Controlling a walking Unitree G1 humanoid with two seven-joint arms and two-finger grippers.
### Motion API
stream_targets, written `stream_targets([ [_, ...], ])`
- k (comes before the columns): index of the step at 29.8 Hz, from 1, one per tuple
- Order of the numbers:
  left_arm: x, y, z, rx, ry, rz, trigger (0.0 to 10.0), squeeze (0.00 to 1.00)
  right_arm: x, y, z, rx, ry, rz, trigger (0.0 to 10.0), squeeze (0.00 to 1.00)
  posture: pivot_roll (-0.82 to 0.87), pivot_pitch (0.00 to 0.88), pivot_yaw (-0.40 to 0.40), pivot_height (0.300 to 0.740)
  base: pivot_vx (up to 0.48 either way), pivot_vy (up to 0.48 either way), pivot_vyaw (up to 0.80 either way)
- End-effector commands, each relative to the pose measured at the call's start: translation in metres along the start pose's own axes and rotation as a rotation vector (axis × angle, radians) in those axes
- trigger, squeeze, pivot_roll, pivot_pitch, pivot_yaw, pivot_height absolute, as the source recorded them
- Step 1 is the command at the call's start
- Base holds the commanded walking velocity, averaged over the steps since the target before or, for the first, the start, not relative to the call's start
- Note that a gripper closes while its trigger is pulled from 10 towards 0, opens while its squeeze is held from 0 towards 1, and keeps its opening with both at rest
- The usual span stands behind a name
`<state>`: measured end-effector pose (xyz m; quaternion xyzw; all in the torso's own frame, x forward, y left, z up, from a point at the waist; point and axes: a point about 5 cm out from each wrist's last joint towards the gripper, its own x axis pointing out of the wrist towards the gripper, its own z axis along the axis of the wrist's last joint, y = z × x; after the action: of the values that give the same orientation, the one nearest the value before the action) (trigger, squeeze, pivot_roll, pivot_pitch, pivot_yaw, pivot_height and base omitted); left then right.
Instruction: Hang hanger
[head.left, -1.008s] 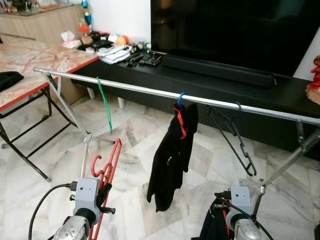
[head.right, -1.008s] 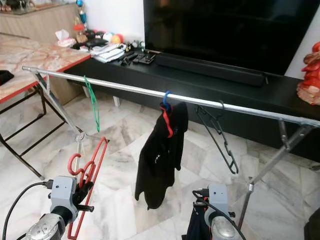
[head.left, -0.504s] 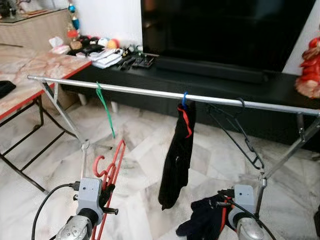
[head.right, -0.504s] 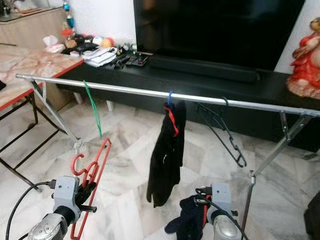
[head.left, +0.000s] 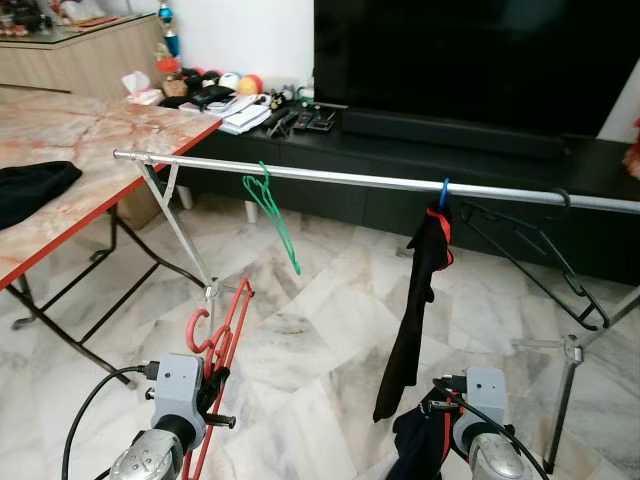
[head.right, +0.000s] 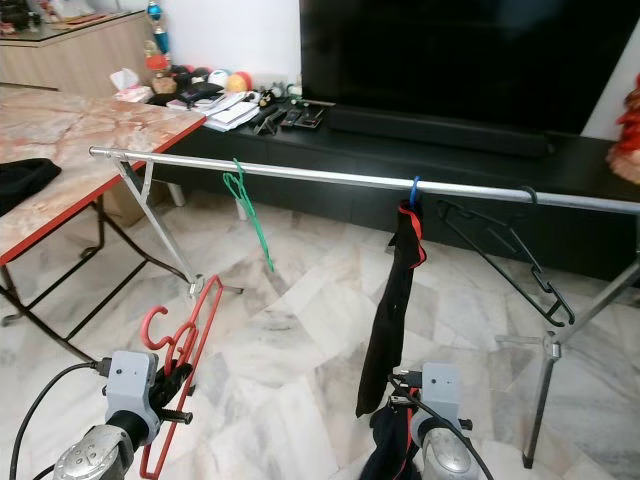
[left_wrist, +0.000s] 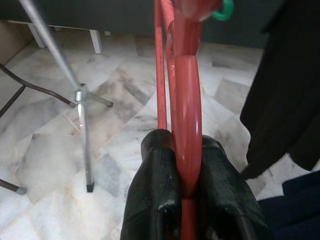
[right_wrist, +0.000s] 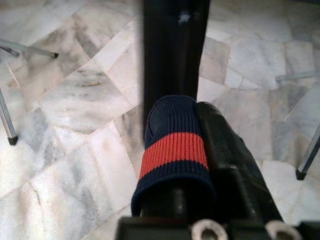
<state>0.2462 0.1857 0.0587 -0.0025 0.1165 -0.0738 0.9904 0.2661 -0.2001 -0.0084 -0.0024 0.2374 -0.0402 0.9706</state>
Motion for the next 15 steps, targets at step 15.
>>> stream_targets([
  [15,-0.0058,0.0099,-0.0010,0.003,0.015,0.021,10.0,0.00,0.0035,0.0134,0.0110,0.022,-0.047,0.032,10.0,0.00,0.03,0.056,0.004,0.740,0.000,0.480,0.00],
])
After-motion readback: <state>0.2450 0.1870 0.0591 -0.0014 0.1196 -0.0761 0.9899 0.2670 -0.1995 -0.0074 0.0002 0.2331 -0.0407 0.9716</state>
